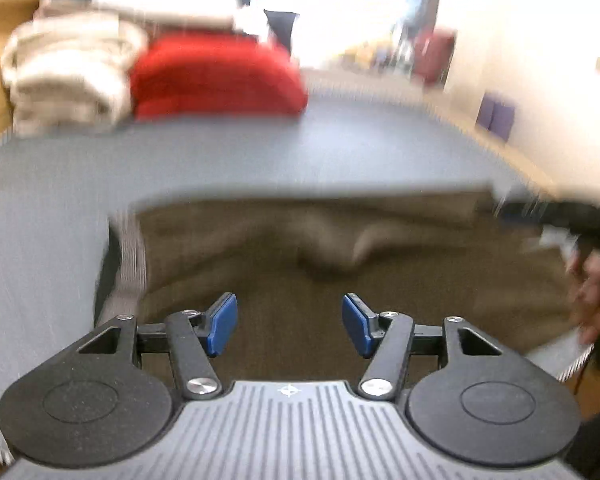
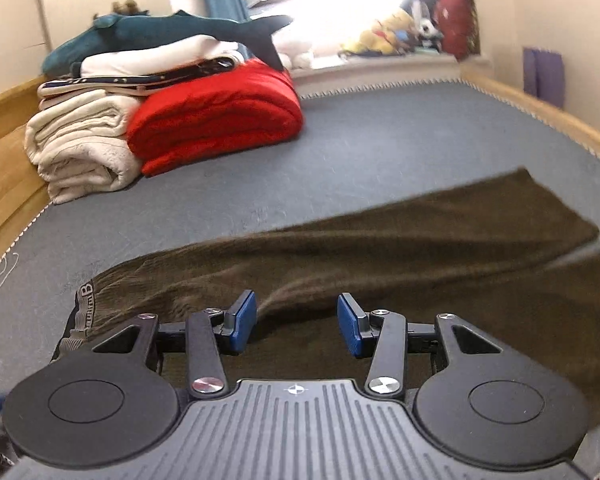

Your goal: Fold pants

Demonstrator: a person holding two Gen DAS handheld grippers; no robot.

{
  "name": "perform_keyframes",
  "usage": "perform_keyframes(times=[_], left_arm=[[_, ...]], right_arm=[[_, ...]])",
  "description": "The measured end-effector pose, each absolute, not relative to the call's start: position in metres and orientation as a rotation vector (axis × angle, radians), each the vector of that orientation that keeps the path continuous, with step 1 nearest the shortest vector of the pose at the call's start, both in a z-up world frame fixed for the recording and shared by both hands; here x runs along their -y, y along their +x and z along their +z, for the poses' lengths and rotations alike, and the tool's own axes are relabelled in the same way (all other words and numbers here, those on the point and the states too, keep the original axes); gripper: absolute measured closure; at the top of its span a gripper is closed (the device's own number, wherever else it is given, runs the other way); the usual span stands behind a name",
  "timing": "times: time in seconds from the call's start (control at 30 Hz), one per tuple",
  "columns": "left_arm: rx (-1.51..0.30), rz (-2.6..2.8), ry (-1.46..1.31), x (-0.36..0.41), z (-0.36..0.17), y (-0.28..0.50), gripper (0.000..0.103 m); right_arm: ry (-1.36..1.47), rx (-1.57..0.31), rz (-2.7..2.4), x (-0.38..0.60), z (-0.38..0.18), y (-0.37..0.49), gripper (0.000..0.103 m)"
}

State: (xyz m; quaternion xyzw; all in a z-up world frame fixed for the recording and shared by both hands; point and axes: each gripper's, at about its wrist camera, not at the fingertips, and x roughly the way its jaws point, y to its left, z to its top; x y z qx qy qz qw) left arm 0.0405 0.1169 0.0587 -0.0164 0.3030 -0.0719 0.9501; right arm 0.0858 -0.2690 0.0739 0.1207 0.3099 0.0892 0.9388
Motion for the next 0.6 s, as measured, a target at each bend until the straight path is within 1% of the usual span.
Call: perform_keyframes(times=[0.03, 0.17, 0.27, 0.3, 0.33, 0.37, 0.4, 0.43, 0.47, 0.57, 0.6], left_arm=[[-0.573, -0.144, -0.020, -0.117, 0.069, 0.041, 0.033], [-0.502, -0.153, -0.040, -0.119, 0.090, 0.057, 0.033], [-0.541, -0.178, -0.095, -0.126, 0.081, 0.078, 0.033], [-0.572, -0.186, -0.113, -0.128, 0.075, 0.088, 0.036], [-0.601, -0.200, -0.121, -0.129, 0.068, 0.098, 0.048], [-0.621, -0.208, -0.120, -0.130, 0.060, 0.109, 0.065], [-0.640, -0.203, -0.116, -0.132, 0.054, 0.120, 0.072], [-0.663, -0.198, -0.121, -0.135, 0.048, 0.134, 0.083], [-0.688, -0.197, -0.138, -0.139, 0.043, 0.151, 0.089], [-0.750, -0.192, -0.214, -0.150, 0.041, 0.203, 0.089], [-0.757, -0.195, -0.235, -0.154, 0.044, 0.218, 0.089]], right_arm=[[0.243, -0.632, 0.187, 0.269, 0.075, 0.089, 0.056], [0.276, -0.648, 0.187, 0.271, 0.076, 0.104, 0.056], [0.316, -0.663, 0.184, 0.271, 0.075, 0.111, 0.056], [0.328, -0.665, 0.182, 0.270, 0.075, 0.114, 0.056], [0.339, -0.666, 0.182, 0.269, 0.076, 0.115, 0.056], [0.344, -0.665, 0.179, 0.267, 0.078, 0.117, 0.056], [0.344, -0.658, 0.178, 0.265, 0.080, 0.117, 0.056], [0.338, -0.644, 0.178, 0.264, 0.082, 0.116, 0.056], [0.329, -0.638, 0.174, 0.262, 0.085, 0.115, 0.055], [0.306, -0.620, 0.159, 0.259, 0.093, 0.111, 0.058], [0.296, -0.620, 0.160, 0.257, 0.098, 0.112, 0.064]])
